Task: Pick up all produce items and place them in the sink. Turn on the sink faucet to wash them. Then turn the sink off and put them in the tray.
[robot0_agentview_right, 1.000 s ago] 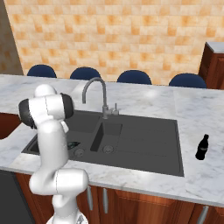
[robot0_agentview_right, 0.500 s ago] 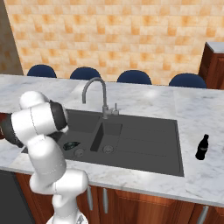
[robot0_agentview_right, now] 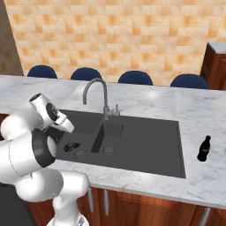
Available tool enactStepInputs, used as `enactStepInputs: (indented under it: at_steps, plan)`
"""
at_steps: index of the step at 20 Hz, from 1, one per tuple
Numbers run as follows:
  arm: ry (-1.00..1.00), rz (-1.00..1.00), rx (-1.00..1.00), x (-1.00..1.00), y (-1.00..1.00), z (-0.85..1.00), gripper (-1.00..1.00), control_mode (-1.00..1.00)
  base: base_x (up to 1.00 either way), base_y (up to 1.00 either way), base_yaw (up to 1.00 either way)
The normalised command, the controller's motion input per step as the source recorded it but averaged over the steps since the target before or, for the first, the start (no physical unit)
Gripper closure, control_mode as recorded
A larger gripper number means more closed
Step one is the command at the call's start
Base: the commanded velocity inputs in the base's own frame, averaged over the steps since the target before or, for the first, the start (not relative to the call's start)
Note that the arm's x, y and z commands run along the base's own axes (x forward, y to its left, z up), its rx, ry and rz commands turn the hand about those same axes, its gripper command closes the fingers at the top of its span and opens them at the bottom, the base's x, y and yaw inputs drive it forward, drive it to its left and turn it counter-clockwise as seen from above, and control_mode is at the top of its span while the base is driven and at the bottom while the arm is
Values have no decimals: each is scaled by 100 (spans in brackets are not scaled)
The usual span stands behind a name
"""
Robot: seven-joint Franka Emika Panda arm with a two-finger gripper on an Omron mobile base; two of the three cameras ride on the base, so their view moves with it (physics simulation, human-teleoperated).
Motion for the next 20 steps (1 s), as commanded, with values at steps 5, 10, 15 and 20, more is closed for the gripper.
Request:
enactStepInputs:
  at_steps: [5,10,15,20]
  plan:
    - [0,7,5,-32,-55,47,-100,-100,0,0,0]
    - [0,8,7,-27,-68,34,-100,-100,0,0,0]
    - [-1,7,7,-16,-63,33,-100,-100,0,0,0]
    - [-4,7,9,6,-39,24,-100,-100,0,0,0]
